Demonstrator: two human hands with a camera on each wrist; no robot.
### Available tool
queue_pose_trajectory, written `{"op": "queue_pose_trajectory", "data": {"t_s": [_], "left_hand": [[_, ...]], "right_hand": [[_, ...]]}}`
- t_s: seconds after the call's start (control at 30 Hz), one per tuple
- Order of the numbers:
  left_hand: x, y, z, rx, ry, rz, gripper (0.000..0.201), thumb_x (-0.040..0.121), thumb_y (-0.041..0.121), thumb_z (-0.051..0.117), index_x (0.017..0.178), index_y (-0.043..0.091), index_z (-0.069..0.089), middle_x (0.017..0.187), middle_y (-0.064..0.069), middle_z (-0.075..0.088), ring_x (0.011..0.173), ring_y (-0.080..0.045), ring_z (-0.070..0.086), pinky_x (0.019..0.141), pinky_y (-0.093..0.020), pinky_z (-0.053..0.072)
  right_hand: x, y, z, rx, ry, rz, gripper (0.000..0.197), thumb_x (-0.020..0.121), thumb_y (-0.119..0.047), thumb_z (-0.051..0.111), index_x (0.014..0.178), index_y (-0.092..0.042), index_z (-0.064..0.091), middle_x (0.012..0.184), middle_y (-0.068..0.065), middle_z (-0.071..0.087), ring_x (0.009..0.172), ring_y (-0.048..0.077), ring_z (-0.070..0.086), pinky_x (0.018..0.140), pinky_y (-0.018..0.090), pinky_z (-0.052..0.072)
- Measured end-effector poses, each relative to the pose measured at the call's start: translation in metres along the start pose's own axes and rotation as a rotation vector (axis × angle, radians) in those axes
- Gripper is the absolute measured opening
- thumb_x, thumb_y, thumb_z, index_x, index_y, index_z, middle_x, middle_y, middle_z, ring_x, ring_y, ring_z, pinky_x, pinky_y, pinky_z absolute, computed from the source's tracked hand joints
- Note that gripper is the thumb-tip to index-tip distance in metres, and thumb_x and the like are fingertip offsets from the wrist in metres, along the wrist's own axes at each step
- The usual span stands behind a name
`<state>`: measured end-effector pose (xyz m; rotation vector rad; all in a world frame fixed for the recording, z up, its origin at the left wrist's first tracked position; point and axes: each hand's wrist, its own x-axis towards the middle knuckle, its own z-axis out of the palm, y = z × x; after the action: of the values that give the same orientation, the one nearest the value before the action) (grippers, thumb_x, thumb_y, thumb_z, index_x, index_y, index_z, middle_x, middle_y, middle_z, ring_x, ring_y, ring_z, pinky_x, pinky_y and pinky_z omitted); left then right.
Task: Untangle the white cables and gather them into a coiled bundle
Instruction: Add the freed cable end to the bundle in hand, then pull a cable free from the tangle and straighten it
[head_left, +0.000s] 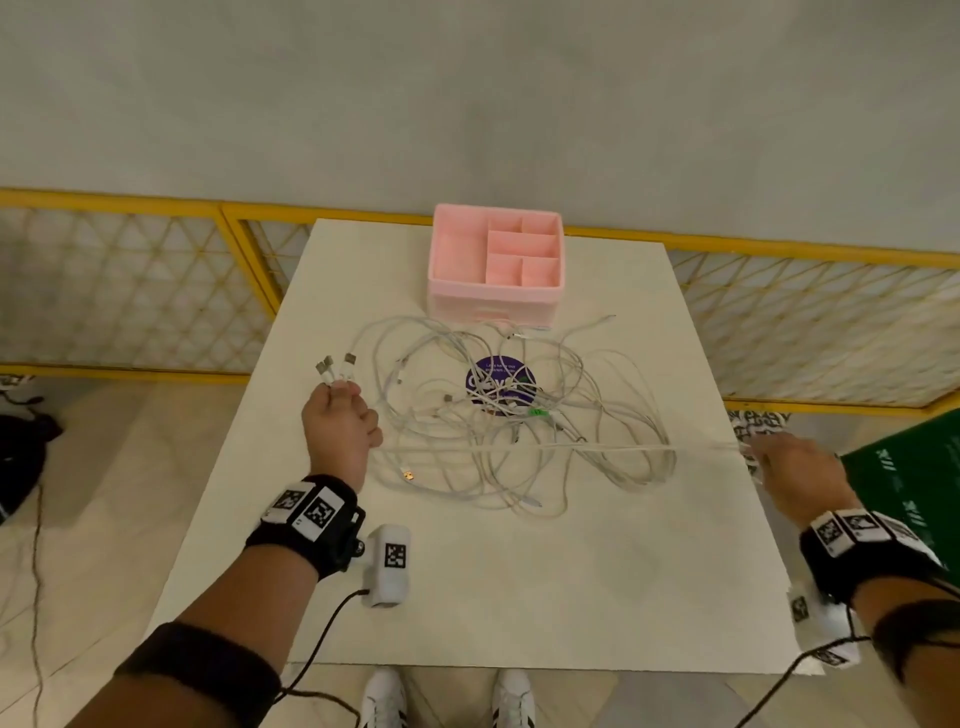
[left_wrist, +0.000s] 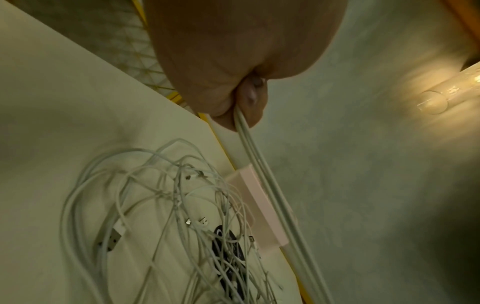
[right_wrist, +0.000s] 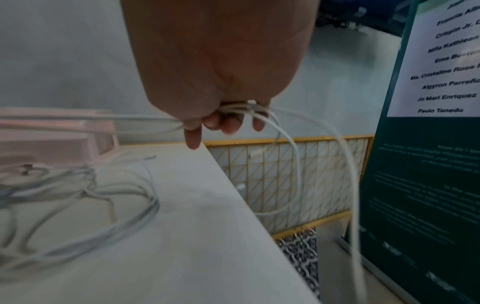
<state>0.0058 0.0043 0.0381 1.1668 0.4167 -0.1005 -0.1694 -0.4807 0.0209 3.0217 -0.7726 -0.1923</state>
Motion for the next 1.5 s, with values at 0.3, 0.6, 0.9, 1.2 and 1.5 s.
{"op": "queue_pose_trajectory", "data": {"t_s": [0.3, 0.6, 0.9, 1.2, 1.5], "left_hand": [[-0.021, -0.007, -0.004, -0.127, -0.08, -0.124, 0.03, 0.098, 0.011, 0.034, 0.071, 0.018, 0.047, 0.05, 0.007, 0.035, 0.041, -0.009, 0.029, 0.042, -0.018, 0.025], [-0.026, -0.017, -0.007, -0.11, -0.022, -0.191, 0.029, 0.096, 0.01, 0.031, 0.073, 0.019, 0.047, 0.05, 0.007, 0.036, 0.04, -0.009, 0.03, 0.043, -0.019, 0.026], [-0.034, -0.012, -0.017, -0.17, -0.007, -0.305, 0.027, 0.097, 0.013, 0.04, 0.07, 0.019, 0.041, 0.056, 0.005, 0.031, 0.046, -0.011, 0.026, 0.044, -0.025, 0.027], [-0.025, -0.014, 0.004, -0.037, -0.082, -0.363, 0.029, 0.101, 0.026, 0.055, 0.075, 0.016, 0.047, 0.059, 0.001, 0.046, 0.04, -0.008, 0.025, 0.036, -0.021, 0.019], [-0.003, 0.007, 0.039, -0.104, -0.148, -0.311, 0.007, 0.097, 0.016, 0.065, 0.092, 0.011, 0.063, 0.09, -0.008, 0.074, 0.042, -0.005, 0.032, 0.036, -0.017, 0.024]], "right_hand": [[-0.024, -0.015, 0.07, -0.1, -0.295, 0.164, 0.032, 0.089, -0.013, 0.056, 0.119, -0.017, 0.065, 0.133, 0.013, 0.053, 0.118, 0.03, 0.06, 0.101, 0.037, 0.049], [0.029, -0.163, -0.016, 0.347, -0.082, -0.13, 0.04, 0.086, 0.0, 0.052, 0.123, -0.008, 0.063, 0.125, 0.018, 0.056, 0.119, 0.039, 0.053, 0.103, 0.046, 0.044], [0.026, -0.348, -0.014, 0.415, -0.492, -0.426, 0.048, 0.103, -0.025, 0.046, 0.145, -0.004, 0.039, 0.147, 0.014, 0.047, 0.134, 0.033, 0.046, 0.108, 0.036, 0.036], [-0.006, -0.347, -0.055, 0.988, -0.274, -0.588, 0.024, 0.102, -0.026, 0.053, 0.098, -0.018, 0.075, 0.091, -0.003, 0.073, 0.085, 0.008, 0.064, 0.08, 0.026, 0.046], [-0.038, -0.302, -0.049, 0.904, -0.447, -0.677, 0.012, 0.093, -0.032, 0.065, 0.091, -0.031, 0.077, 0.076, 0.009, 0.071, 0.065, 0.035, 0.056, 0.062, 0.038, 0.045]]}}
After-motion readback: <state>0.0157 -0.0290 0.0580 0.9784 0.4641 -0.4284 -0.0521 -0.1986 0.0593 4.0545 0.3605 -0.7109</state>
